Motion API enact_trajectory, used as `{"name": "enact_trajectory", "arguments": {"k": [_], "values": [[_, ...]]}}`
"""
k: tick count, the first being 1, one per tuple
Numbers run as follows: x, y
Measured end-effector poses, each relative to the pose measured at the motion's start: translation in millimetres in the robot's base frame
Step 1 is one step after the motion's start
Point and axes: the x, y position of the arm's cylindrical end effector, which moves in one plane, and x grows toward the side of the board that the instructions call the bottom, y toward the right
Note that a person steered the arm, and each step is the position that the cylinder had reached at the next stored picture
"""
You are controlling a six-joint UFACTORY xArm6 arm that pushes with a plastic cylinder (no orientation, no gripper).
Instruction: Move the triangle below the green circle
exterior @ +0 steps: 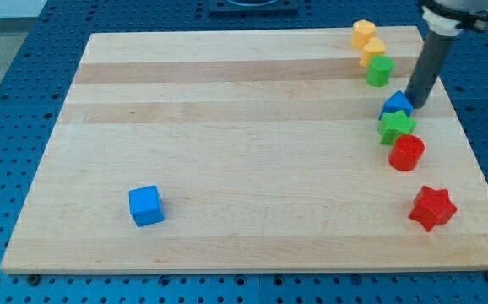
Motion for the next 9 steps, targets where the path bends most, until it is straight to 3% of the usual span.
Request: {"name": "enact_trajectory", "arguments": {"k": [1,2,5,7,9], "values": [[15.2,2.1],[64.3,1.0],[33.6,-17.7],[53.9,86.3],[229.6,51.2]]}}
